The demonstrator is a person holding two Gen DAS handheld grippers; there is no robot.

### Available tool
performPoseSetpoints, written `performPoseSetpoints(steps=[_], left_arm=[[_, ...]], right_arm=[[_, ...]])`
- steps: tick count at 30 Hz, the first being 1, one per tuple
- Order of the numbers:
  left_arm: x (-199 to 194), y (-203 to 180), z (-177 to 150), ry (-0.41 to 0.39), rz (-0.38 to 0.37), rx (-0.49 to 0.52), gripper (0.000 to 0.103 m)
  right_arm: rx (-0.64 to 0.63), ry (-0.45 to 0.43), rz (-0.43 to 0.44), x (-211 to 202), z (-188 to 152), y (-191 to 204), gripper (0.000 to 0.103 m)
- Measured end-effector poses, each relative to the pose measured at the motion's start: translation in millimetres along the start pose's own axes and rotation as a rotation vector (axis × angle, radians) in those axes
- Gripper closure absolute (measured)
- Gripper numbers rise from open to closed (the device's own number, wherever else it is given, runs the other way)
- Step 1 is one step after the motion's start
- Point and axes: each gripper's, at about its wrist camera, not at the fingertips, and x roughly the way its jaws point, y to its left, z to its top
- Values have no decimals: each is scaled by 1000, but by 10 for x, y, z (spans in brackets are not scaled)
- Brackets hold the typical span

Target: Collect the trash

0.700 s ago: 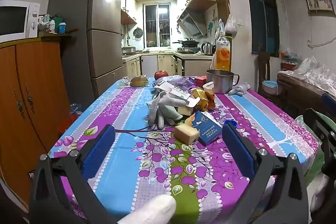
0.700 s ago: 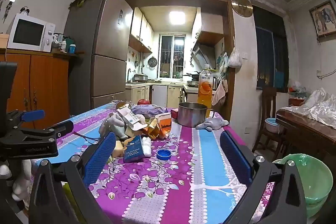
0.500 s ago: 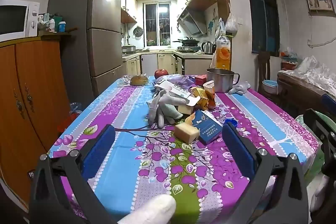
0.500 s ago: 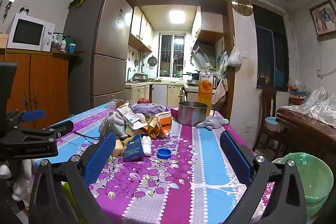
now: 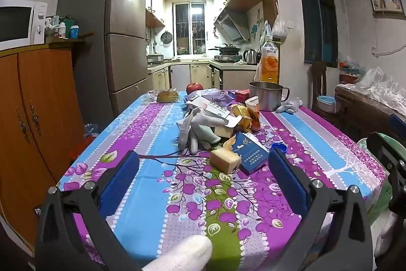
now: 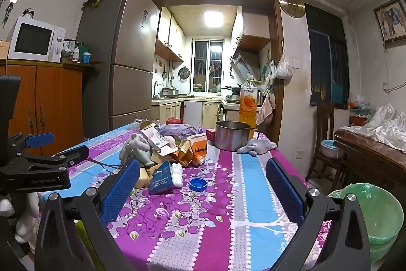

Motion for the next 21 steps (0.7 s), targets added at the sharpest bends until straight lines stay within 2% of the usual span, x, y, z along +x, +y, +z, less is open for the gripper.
performPoseSetpoints(steps=[21], left_arm=[[58,-37,-36,17,0,4,5]], right_arm=[[2,25,5,43,-13,-6,4]])
